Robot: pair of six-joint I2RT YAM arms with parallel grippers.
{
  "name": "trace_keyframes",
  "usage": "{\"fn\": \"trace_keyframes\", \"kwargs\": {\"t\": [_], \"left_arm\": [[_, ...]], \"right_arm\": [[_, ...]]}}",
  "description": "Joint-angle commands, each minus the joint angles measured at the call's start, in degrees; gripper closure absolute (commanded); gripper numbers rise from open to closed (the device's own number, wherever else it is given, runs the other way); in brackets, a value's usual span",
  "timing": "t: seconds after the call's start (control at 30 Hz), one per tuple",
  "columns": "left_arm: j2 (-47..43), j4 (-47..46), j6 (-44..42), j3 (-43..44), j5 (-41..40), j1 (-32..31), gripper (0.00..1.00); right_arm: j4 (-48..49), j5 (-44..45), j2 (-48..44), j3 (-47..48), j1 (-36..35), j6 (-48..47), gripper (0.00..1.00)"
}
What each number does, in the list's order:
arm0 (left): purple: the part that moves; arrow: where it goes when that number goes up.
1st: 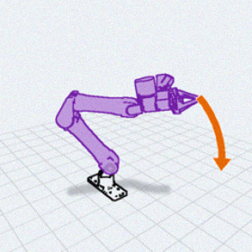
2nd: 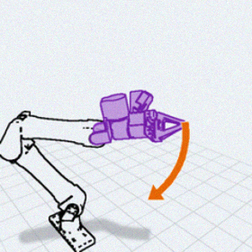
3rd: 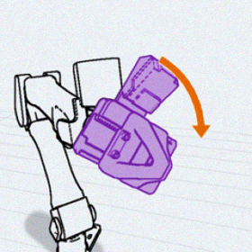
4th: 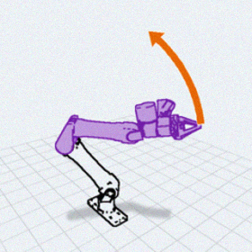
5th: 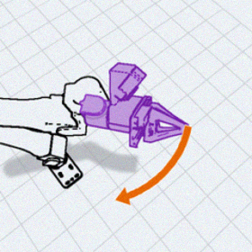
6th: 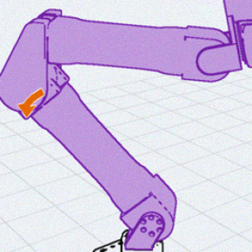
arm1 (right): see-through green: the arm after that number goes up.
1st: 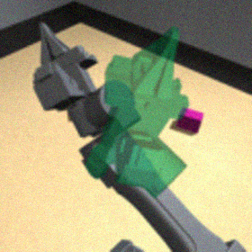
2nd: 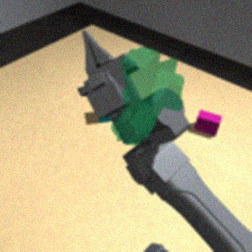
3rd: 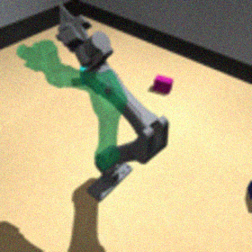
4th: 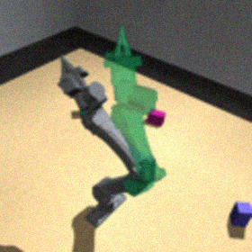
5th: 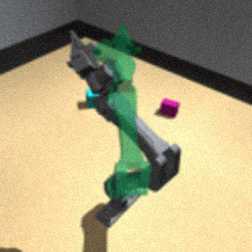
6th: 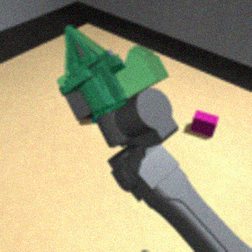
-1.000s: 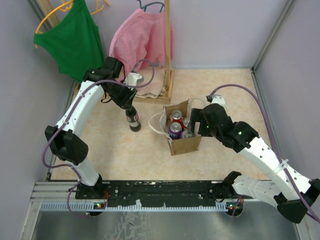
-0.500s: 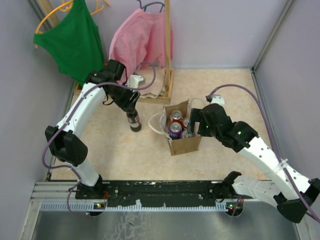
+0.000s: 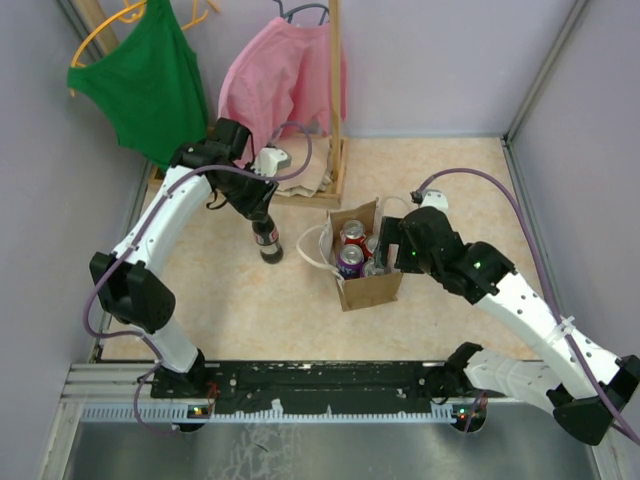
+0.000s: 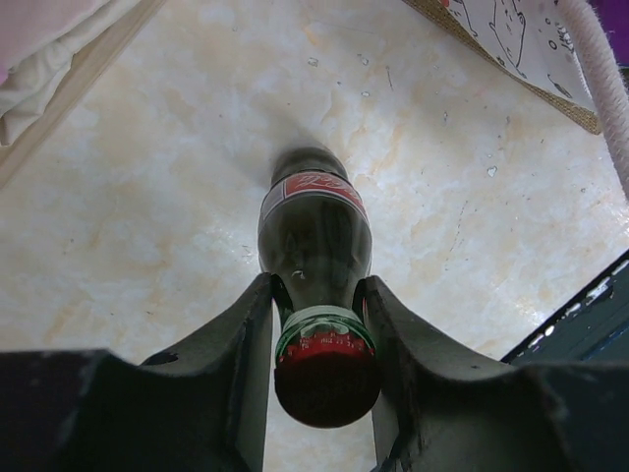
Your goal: Place the beverage into the canvas bag
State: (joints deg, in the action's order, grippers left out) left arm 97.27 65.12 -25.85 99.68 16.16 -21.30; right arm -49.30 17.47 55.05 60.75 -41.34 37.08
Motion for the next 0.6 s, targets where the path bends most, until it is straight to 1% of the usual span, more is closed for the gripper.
{"fn": "trace_keyframes", "kwargs": {"t": [0.0,0.17,0.3,0.37,0.43,0.57], "left_arm": [[-0.91,0.73,-0.26,0.28,1.86,-0.53,1.0],[-1.04,2.07,-0.63,1.55,2.18,-0.63,1.0],[-0.91,2.85,-0.5,4.99,1.94,-0.67,1.0],[-0.29,3.7,-0.5,7.75,1.66,-0.65,1.0],[0.84,5.1,-0.56,11.09,1.77,-0.67,1.0],[3.69,8.47,-0.13,19.03,3.27,-0.76,1.0]], "right_arm": [[1.32,0.1,-0.02,1.43,0.57,-0.37,0.05],[1.49,-0.09,-0.45,0.85,0.54,-0.14,0.05],[1.57,-0.12,-0.73,0.37,0.56,-0.08,0.04],[1.78,-0.21,-0.65,0.2,0.55,-0.09,0.04],[2.12,-0.58,-0.46,0.17,0.56,-0.48,0.01],[2.28,-0.64,0.09,0.34,0.54,-1.15,0.01]]}}
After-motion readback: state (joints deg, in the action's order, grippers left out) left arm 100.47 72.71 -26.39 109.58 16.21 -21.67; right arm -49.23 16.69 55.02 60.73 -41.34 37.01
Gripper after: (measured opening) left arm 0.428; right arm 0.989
